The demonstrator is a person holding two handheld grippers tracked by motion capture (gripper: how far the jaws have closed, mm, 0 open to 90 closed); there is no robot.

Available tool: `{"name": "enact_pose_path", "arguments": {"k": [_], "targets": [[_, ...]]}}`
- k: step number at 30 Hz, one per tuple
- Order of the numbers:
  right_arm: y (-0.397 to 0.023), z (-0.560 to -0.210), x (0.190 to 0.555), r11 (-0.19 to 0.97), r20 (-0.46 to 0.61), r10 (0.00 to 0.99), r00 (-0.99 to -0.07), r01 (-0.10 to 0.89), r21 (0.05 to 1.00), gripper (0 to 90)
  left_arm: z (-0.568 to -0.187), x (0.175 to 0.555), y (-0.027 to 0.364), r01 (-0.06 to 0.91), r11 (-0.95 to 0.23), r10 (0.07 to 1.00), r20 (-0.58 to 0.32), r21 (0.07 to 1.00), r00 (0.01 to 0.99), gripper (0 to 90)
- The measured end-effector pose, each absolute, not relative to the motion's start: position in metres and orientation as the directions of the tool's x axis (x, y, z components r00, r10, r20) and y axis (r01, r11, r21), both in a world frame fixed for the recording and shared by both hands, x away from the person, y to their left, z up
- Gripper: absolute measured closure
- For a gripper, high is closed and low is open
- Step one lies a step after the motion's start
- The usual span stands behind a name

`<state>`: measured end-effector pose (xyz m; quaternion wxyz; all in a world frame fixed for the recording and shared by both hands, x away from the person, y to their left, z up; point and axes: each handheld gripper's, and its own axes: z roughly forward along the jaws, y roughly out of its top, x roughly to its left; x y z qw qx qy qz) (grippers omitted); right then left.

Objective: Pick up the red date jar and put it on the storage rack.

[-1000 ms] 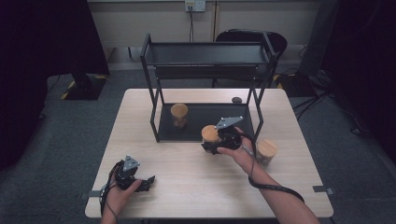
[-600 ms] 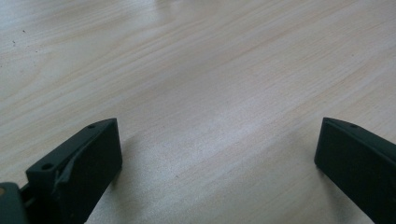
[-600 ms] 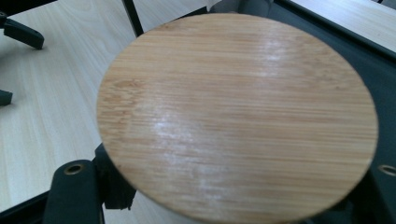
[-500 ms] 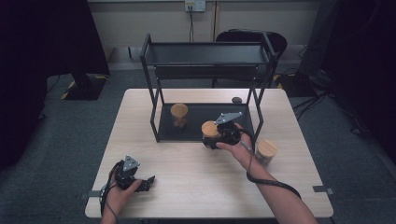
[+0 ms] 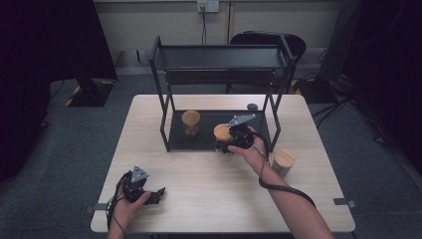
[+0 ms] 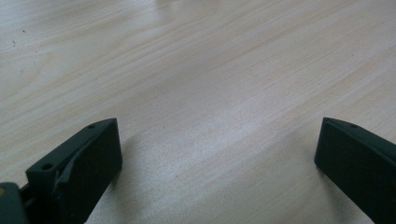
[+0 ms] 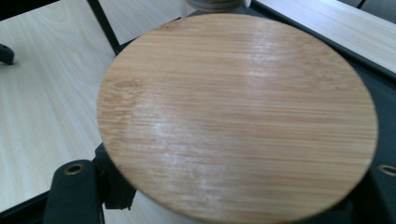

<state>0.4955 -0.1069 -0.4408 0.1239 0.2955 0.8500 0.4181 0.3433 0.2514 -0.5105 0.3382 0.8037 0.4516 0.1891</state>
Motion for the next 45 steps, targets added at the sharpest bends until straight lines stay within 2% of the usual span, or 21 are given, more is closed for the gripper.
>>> {"name": "enact_pose_path", "arguments": {"k": [45], "targets": [[-0.089,-0.459,0.537,0.462,0.011,0.684,-0.729,0.444,0.768,25.6,-0.510,0.343,0.251,0.598,-0.364,0.854,-0.001,0.714,0.520,0.3]]}}
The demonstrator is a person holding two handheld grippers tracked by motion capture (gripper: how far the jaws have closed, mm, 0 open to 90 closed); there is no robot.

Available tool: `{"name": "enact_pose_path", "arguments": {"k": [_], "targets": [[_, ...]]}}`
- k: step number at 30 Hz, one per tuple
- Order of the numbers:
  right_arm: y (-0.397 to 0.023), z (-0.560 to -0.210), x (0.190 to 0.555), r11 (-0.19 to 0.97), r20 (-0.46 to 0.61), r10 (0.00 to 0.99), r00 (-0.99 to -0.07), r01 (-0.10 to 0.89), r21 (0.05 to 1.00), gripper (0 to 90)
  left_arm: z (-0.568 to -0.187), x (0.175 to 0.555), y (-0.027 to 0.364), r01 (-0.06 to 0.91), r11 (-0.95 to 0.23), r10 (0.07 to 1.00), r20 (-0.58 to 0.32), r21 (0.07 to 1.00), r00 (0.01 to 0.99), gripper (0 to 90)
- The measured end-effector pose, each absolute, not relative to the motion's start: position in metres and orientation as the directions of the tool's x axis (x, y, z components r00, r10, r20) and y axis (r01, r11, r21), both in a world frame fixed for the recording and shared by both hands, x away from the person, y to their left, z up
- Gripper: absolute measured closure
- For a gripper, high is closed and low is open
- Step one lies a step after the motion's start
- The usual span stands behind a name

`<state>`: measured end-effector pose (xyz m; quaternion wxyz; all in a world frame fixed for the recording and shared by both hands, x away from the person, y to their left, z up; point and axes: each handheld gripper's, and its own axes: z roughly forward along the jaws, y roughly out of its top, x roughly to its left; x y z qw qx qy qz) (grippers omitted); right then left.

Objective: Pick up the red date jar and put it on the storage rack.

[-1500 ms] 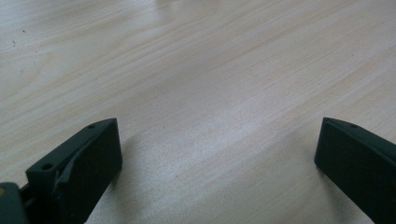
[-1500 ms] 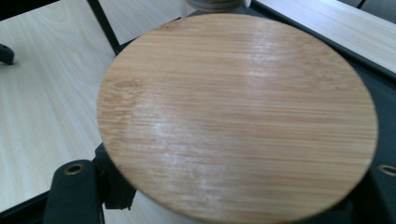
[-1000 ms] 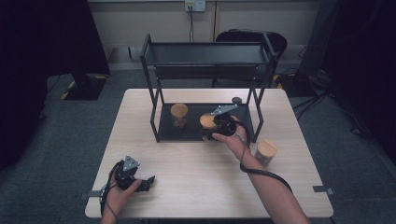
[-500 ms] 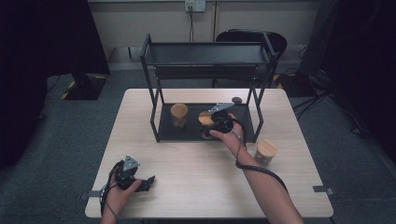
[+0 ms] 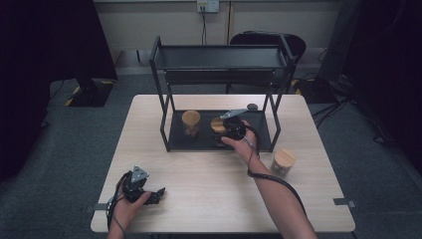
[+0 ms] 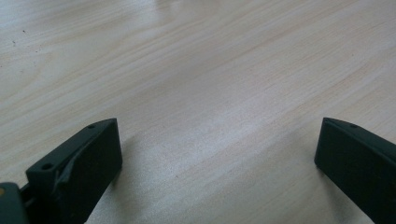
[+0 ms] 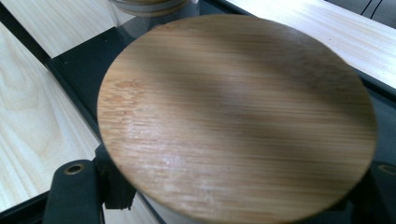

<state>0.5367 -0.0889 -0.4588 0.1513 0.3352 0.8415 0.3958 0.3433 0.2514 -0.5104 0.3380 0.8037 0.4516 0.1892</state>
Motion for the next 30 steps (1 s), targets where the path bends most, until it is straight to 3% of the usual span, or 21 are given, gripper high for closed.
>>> {"name": "enact_pose_path", "arguments": {"k": [30], "targets": [[-0.080,-0.472,0.557,0.435,-0.001,0.725,-0.688,0.458,0.775,25.6,-0.510,0.343,0.251,0.598,-0.363,0.854,-0.002,0.714,0.520,0.3]]}}
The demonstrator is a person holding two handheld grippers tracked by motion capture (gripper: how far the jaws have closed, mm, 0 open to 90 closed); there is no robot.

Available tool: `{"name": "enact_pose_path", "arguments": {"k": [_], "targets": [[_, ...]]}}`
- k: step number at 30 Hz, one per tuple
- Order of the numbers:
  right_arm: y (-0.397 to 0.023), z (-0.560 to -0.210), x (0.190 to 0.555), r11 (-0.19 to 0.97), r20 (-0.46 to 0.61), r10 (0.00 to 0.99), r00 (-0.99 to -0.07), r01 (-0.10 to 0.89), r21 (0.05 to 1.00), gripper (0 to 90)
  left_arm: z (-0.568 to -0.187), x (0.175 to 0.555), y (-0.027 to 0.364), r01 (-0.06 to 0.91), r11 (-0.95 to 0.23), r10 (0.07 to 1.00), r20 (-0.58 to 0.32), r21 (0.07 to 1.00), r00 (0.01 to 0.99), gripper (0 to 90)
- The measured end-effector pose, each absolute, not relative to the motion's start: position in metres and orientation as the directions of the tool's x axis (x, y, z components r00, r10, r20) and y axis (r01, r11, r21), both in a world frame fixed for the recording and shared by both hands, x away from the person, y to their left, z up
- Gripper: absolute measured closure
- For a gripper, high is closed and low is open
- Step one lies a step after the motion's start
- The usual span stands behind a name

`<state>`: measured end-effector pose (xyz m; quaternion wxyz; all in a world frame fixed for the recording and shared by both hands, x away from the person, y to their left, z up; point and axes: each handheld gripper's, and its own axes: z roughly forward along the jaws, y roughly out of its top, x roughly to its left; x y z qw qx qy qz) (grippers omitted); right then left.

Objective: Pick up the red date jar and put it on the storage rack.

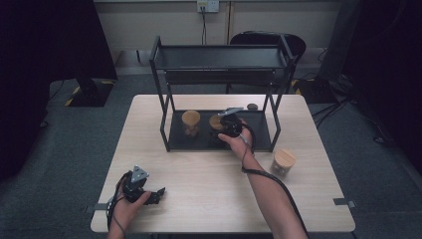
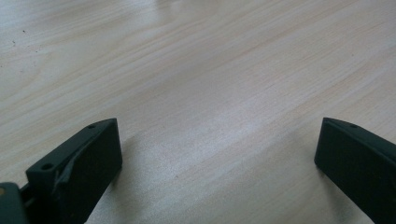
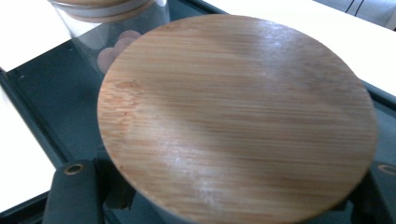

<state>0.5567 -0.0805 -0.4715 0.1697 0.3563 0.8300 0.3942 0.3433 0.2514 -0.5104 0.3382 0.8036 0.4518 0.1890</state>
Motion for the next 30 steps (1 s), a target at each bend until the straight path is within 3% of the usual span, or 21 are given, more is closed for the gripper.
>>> {"name": "enact_pose_path", "arguments": {"k": [13,30], "targets": [[-0.072,-0.473,0.562,0.454,-0.045,0.731,-0.681,0.435,0.778,25.6,-0.510,0.343,0.251,0.598,-0.363,0.854,-0.002,0.715,0.520,0.4],[-0.065,-0.475,0.571,0.426,-0.026,0.749,-0.662,0.452,0.784,25.6,-0.510,0.343,0.251,0.598,-0.363,0.854,-0.002,0.714,0.521,0.4]]}}
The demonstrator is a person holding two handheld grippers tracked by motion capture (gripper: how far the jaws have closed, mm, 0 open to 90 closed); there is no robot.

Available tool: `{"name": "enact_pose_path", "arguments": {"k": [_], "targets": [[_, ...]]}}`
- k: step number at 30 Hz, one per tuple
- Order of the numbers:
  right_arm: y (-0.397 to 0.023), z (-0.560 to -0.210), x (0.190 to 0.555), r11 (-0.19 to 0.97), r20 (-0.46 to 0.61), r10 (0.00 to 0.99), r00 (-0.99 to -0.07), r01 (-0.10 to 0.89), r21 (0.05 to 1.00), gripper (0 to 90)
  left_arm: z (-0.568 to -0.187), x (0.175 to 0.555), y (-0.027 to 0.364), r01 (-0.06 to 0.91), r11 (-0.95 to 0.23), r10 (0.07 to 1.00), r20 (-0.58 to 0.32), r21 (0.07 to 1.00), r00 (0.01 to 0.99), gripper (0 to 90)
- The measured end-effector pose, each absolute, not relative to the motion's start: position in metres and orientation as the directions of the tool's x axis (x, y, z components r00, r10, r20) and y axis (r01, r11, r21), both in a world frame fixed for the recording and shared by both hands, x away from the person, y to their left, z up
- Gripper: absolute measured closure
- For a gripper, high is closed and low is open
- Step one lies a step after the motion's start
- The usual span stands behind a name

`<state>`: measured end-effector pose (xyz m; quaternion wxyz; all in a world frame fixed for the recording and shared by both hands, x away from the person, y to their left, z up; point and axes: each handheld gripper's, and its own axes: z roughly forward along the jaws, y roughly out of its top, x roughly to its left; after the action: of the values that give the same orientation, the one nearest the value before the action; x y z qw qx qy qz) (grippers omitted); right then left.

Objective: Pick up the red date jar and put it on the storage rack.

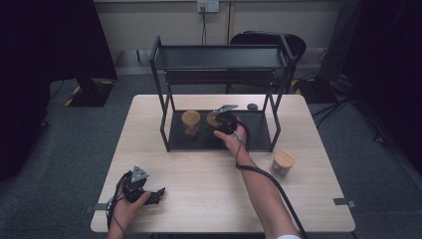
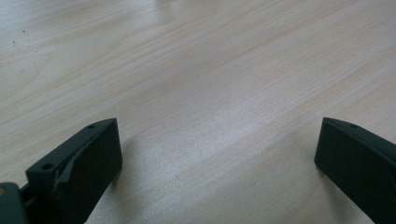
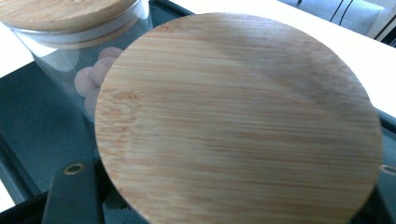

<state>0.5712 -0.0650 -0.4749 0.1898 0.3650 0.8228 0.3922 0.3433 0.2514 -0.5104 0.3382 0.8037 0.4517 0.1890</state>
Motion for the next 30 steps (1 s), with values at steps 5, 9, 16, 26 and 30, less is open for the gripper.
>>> {"name": "enact_pose_path", "arguments": {"k": [5,9,16,26,30], "targets": [[-0.0647,-0.4750,0.5729,0.423,-0.026,0.753,-0.658,0.453,0.785,25.5,-0.5105,0.3433,0.2514,0.598,-0.363,0.854,-0.002,0.714,0.520,0.4],[-0.0641,-0.4754,0.5737,0.419,-0.026,0.755,-0.656,0.452,0.788,25.6,-0.5104,0.3433,0.2514,0.598,-0.363,0.854,-0.002,0.714,0.520,0.4],[-0.0634,-0.4754,0.5744,0.416,-0.024,0.758,-0.652,0.455,0.787,25.5,-0.5105,0.3433,0.2514,0.598,-0.363,0.854,-0.002,0.714,0.520,0.3],[-0.0620,-0.4747,0.5750,0.417,-0.026,0.763,-0.646,0.462,0.783,25.5,-0.5104,0.3433,0.2514,0.598,-0.363,0.854,-0.002,0.714,0.521,0.4],[-0.0615,-0.4743,0.5751,0.419,-0.028,0.765,-0.643,0.465,0.780,25.2,-0.5104,0.3433,0.2514,0.598,-0.364,0.854,-0.001,0.714,0.521,0.3]]}}
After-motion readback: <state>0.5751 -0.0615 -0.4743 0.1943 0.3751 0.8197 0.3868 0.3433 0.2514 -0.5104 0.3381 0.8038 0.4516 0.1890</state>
